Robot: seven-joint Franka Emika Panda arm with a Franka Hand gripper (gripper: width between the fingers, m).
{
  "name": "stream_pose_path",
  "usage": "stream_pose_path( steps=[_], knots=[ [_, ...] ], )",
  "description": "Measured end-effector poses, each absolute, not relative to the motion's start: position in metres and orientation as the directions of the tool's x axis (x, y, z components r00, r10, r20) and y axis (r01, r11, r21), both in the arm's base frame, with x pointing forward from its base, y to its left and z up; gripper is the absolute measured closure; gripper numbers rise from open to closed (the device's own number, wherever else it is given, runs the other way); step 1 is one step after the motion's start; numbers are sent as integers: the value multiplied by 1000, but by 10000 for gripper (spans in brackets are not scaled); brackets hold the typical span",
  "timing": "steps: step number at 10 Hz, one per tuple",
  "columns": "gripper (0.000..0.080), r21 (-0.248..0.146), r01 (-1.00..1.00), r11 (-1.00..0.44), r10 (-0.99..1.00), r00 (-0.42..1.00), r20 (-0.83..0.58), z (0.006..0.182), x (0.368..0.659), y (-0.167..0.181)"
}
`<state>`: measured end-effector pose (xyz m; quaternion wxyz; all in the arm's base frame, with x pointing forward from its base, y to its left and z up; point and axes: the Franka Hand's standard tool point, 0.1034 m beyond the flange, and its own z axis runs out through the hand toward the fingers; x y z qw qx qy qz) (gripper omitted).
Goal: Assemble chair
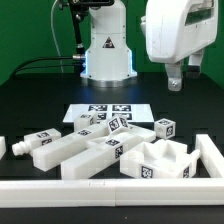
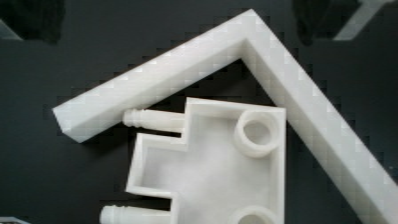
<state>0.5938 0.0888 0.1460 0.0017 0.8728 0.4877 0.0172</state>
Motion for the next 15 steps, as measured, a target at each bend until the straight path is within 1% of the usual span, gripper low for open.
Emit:
stream_pose_path(
  steps=[4,6,7,9,11,13,15],
  knots=[
    [150,20,849,-527,849,527,28,146,594,87],
    [150,25,807,-591,807,590,33,145,605,80],
    [150,23,788,-615,789,614,33,141,608,75],
    [150,20,719,-694,720,693,35,136,610,70],
    [150,20,724,-690,724,689,34,136,609,70],
    [150,7,596,-803,596,802,32,134,609,69],
    [150,-11,359,-933,359,933,25,120,610,59]
  ],
)
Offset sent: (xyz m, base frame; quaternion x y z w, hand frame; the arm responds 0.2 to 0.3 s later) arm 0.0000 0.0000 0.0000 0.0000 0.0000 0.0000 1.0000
